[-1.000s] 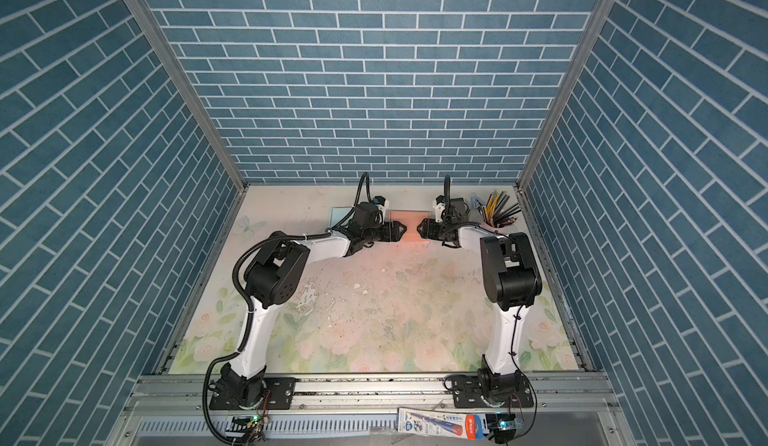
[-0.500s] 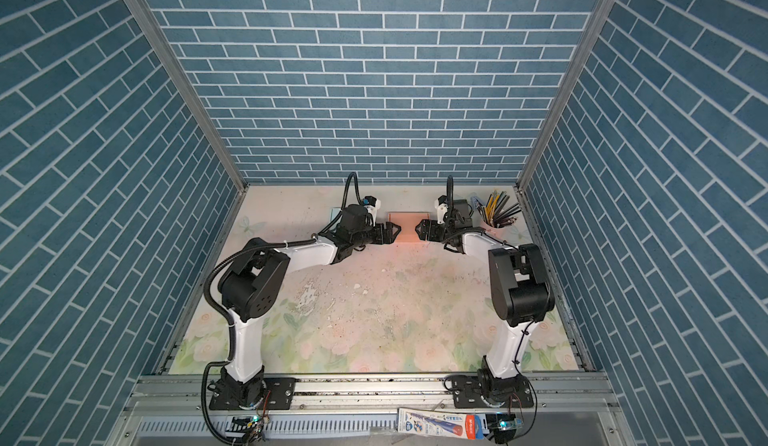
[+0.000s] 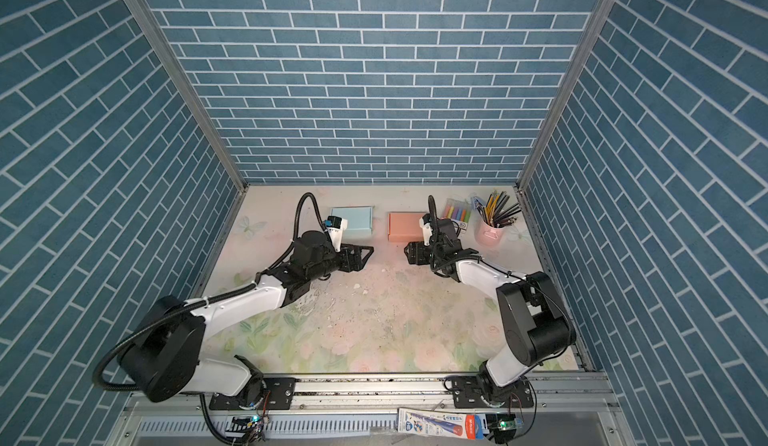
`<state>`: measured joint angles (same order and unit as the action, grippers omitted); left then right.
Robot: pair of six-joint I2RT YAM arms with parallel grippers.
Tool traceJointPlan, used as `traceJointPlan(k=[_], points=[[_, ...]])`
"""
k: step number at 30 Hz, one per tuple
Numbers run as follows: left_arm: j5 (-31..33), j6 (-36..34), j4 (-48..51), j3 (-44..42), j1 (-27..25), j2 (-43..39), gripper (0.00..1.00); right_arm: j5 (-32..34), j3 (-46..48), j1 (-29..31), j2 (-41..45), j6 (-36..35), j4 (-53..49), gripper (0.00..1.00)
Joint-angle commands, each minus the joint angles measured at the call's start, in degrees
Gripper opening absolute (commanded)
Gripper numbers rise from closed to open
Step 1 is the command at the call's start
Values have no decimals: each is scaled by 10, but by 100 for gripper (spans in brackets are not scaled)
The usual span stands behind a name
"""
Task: Fold the paper box
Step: 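Set the pink box down beside the light-blue box and open both grippers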
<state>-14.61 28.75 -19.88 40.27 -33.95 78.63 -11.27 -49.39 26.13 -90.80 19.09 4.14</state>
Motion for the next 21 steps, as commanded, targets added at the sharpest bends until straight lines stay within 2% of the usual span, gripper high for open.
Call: traceJointPlan(k=[1, 8, 21], points=[[6, 1, 23, -27, -1, -48, 88, 38, -10, -1, -25, 0, 21, 75], [29, 7, 45, -80, -1, -119, 88, 55, -54, 13, -108, 8, 42, 72], [42, 14, 56, -112, 0, -157, 88, 64, -128, 14, -200, 39, 64, 67]])
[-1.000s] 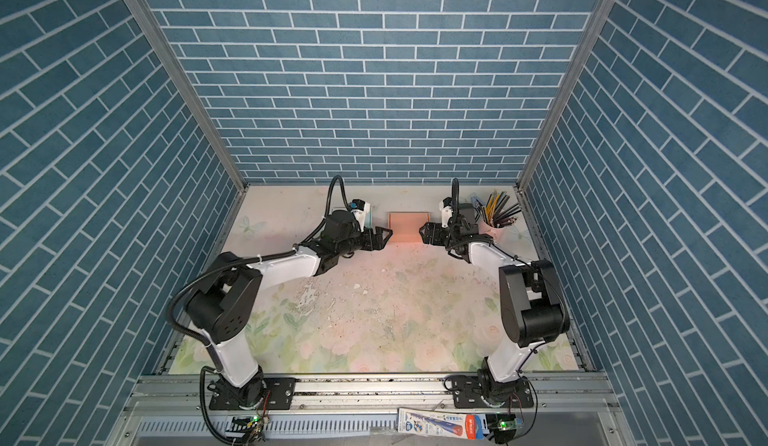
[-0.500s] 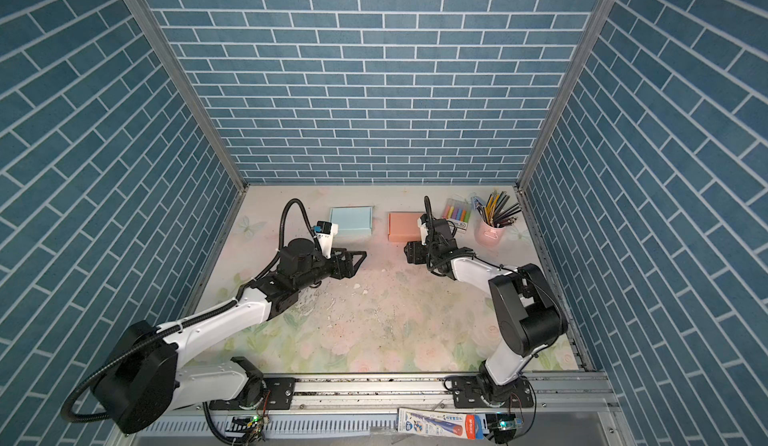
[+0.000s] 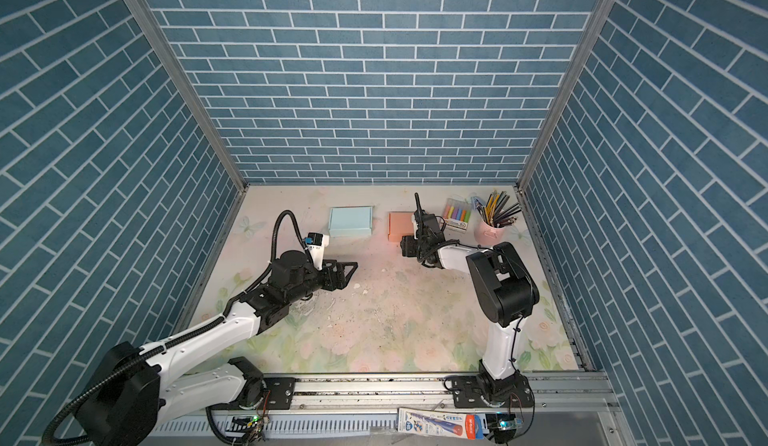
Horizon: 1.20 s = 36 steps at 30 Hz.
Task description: Fold the paper box
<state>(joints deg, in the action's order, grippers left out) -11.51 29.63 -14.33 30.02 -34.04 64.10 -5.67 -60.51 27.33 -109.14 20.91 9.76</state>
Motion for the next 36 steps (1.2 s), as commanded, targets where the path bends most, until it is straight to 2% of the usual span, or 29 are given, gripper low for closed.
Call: traceJointPlan(k=[1, 21, 36], points=[[11, 5, 1, -11, 2, -17, 88, 9, -23, 2, -22, 23, 7, 67], [29, 1, 46, -42, 26, -98, 88, 21, -64, 1, -56, 31, 3, 66], [35, 4, 63, -64, 36, -133, 88, -5, -94, 3, -97, 70, 34, 65]])
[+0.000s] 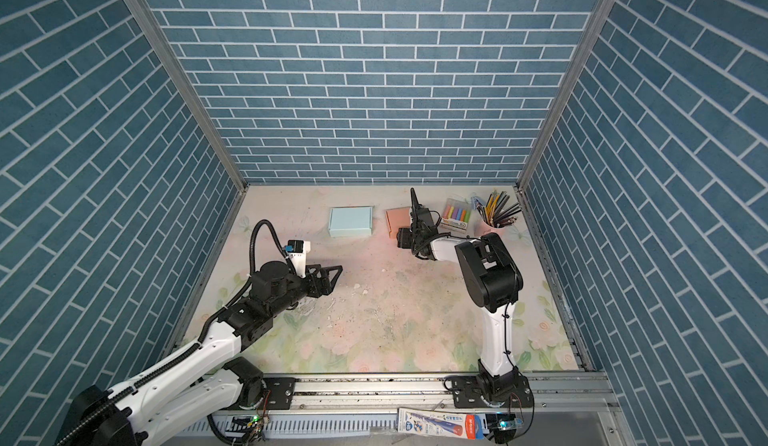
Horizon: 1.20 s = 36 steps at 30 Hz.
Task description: Fold the paper box
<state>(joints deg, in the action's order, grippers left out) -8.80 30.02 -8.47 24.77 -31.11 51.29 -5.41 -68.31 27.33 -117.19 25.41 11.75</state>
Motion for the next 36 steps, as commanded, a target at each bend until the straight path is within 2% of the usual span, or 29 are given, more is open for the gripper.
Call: traceJointPlan(k=[1, 9, 15, 22, 24, 29, 36], points=[[8, 1, 3, -12, 7, -5, 88, -8, -19, 4, -18, 27, 14, 65], [7, 3, 1, -20, 11, -4, 88, -22, -24, 9, -32, 39, 32, 65], [23, -5, 27, -19, 13, -17, 88, -13, 22, 13, 30, 29, 40, 66], [125, -18, 89, -3, 20, -33, 88, 22, 109, 16, 174, -14, 14, 70], [164, -19, 97, 0, 20, -37, 88, 36, 132, 17, 215, -31, -1, 74], [226, -30, 97, -2, 23, -37, 88, 63, 224, 12, 334, -71, 12, 90], [320, -57, 66, -15, 24, -35, 88, 85, 335, -35, 479, -111, 19, 93]])
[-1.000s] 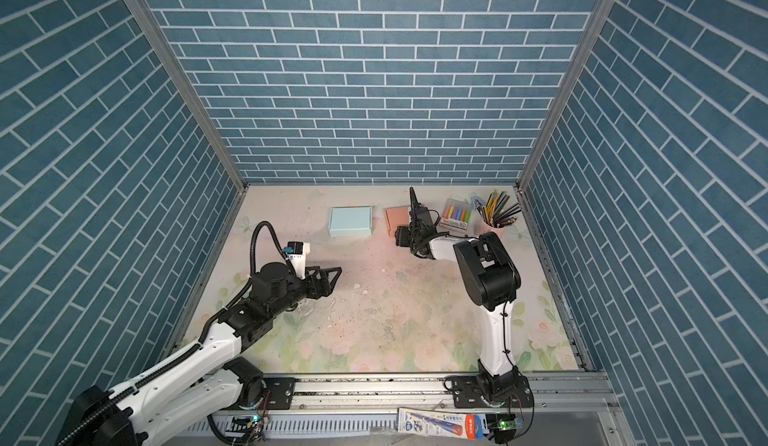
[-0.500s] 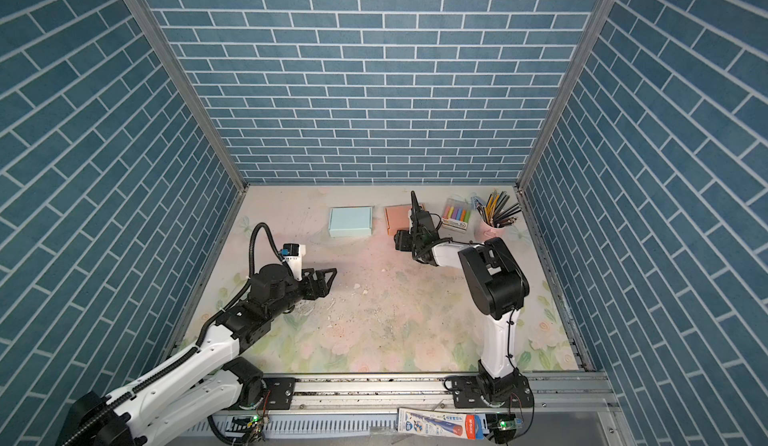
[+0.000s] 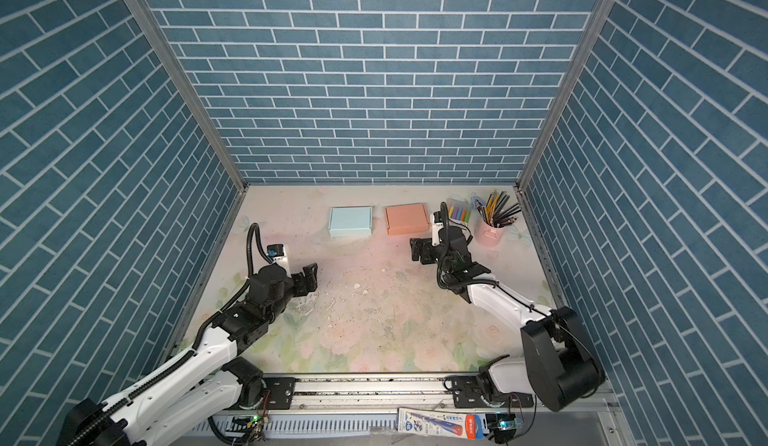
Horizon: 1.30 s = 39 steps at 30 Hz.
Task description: Fold the paper box
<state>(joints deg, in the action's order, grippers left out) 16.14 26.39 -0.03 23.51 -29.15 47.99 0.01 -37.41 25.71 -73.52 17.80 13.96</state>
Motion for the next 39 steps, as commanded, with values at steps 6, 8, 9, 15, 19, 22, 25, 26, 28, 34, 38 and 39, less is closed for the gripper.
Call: traceJointPlan(k=[6, 8, 9, 15, 19, 22, 25, 26, 28, 34, 38, 39], points=[[157, -79, -70, -5, 4, 27, 88, 138, 97, -66, 151, -30, 2, 95], [185, -112, -91, -4, 5, 43, 88, 171, 129, -87, 189, -28, 27, 96], [196, -125, -96, -2, 4, 50, 88, 180, 147, -101, 202, -23, 45, 96], [269, -193, -180, -15, 15, 98, 88, 153, 242, -175, 268, -47, 159, 96], [265, -224, -270, -34, 52, 142, 88, 81, 291, -187, 236, -149, 270, 98], [228, -233, -352, -64, 82, 164, 88, 121, 288, -189, 198, -146, 284, 98], [199, -246, -422, -92, 101, 178, 88, 132, 309, -196, 172, -144, 348, 98], [190, -250, -439, -99, 108, 183, 88, 134, 312, -197, 163, -145, 359, 98], [172, -251, -467, -105, 125, 196, 88, 140, 313, -201, 143, -144, 379, 98], [127, -253, -514, -105, 160, 237, 88, 104, 314, -236, 57, -125, 474, 98], [112, -260, -533, -93, 173, 262, 88, 116, 302, -242, 28, -127, 498, 98], [112, -264, -540, -91, 173, 267, 88, 114, 301, -246, 20, -127, 505, 98]])
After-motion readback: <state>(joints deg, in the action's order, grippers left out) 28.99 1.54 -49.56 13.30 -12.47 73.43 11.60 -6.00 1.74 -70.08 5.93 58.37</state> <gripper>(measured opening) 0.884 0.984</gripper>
